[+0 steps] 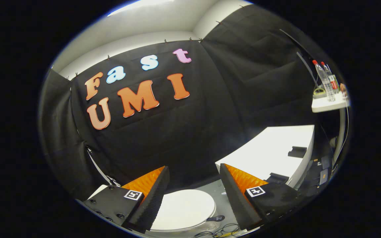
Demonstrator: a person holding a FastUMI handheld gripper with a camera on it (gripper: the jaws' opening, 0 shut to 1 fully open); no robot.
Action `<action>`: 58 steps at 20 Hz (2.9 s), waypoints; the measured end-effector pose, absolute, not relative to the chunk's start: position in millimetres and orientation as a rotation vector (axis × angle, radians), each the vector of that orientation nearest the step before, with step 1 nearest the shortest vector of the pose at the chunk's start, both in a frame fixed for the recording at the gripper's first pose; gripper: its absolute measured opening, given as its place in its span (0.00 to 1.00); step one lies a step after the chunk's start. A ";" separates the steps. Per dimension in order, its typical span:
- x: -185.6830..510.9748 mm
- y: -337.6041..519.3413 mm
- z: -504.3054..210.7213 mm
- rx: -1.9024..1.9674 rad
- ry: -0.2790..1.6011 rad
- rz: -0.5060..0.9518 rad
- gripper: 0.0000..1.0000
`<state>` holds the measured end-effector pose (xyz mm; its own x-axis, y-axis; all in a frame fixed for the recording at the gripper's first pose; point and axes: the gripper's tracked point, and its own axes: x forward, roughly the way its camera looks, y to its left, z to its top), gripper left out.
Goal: Open the toilet lid.
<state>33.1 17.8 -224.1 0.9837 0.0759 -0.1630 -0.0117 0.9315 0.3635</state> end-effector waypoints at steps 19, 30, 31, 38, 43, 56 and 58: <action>39.4 15.0 -549.3 0.696 0.625 -0.128 0.99; 31.5 11.8 -622.3 0.995 0.758 -0.191 0.91; 30.6 13.3 -625.9 1.025 0.759 -0.194 0.85; 39.5 19.0 -641.1 1.151 0.770 -0.208 0.67; 42.5 21.1 -635.5 1.196 0.786 -0.204 0.31; 52.4 33.6 -562.7 1.159 0.708 -0.176 0.12; 56.1 36.7 -545.5 1.139 0.677 -0.176 0.12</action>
